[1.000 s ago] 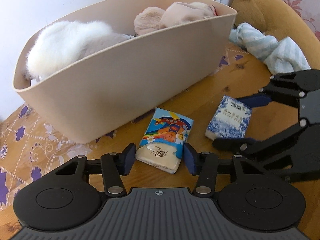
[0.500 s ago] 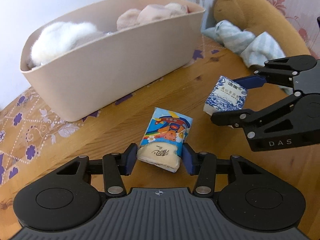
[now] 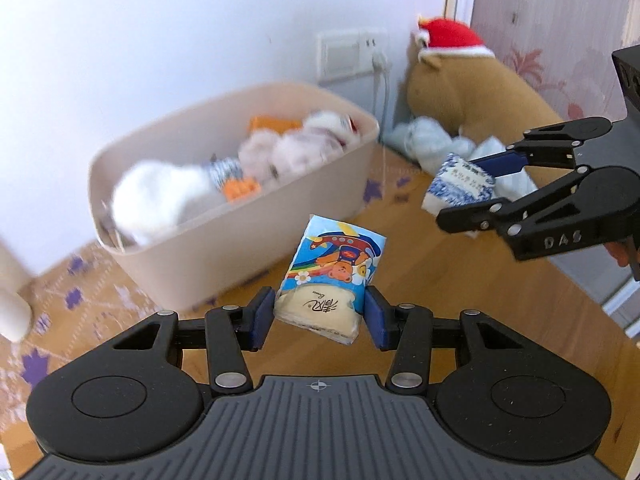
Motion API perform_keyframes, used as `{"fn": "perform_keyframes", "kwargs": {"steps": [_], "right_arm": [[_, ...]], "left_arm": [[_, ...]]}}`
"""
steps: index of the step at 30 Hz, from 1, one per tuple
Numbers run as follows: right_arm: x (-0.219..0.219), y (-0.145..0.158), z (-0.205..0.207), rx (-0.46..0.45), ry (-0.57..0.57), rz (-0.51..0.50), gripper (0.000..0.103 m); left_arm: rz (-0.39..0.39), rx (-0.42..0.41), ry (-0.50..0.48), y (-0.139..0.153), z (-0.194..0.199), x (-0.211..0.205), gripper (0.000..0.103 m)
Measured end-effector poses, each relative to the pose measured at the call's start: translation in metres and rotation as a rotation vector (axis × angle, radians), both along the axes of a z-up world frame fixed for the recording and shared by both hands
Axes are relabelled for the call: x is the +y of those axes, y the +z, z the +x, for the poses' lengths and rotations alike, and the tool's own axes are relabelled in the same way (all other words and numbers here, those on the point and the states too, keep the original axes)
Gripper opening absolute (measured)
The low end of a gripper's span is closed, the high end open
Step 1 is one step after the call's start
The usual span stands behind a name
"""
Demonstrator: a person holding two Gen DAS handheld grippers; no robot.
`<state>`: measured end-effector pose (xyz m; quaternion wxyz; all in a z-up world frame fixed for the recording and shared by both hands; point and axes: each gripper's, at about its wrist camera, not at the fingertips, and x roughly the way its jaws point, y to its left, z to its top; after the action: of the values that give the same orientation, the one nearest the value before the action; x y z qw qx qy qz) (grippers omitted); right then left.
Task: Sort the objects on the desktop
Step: 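Carry the snack packet and tissue pack over the cream bin with both tools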
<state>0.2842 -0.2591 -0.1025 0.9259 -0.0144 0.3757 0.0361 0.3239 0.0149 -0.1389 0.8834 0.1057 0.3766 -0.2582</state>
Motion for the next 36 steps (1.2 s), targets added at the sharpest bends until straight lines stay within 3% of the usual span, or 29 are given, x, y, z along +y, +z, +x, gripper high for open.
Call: {"fn": "perform_keyframes", "kwargs": {"steps": [9,21,30,36], "right_arm": [[-0.032,0.053,0.015,-0.11,-0.054,0.018,0.061],[-0.046,0.083,0.058,-0.203,-0.085,0.019,0.061],[-0.045,0.088,0.118,-0.249,-0.064,0.004,0.061],[-0.029,0.068,0.158,-0.214,-0.027,-0.033,0.061]], "left_arm": [[-0.014,-0.118,0.071,0.049,0.011,0.015,0.049],[-0.026,-0.223,0.234,0.093,0.069,0.027,0.049],[0.002,-0.206,0.325,0.082,0.113,0.023,0.049],[0.025,-0.178,0.361,0.061,0.134,0.023,0.049]]}}
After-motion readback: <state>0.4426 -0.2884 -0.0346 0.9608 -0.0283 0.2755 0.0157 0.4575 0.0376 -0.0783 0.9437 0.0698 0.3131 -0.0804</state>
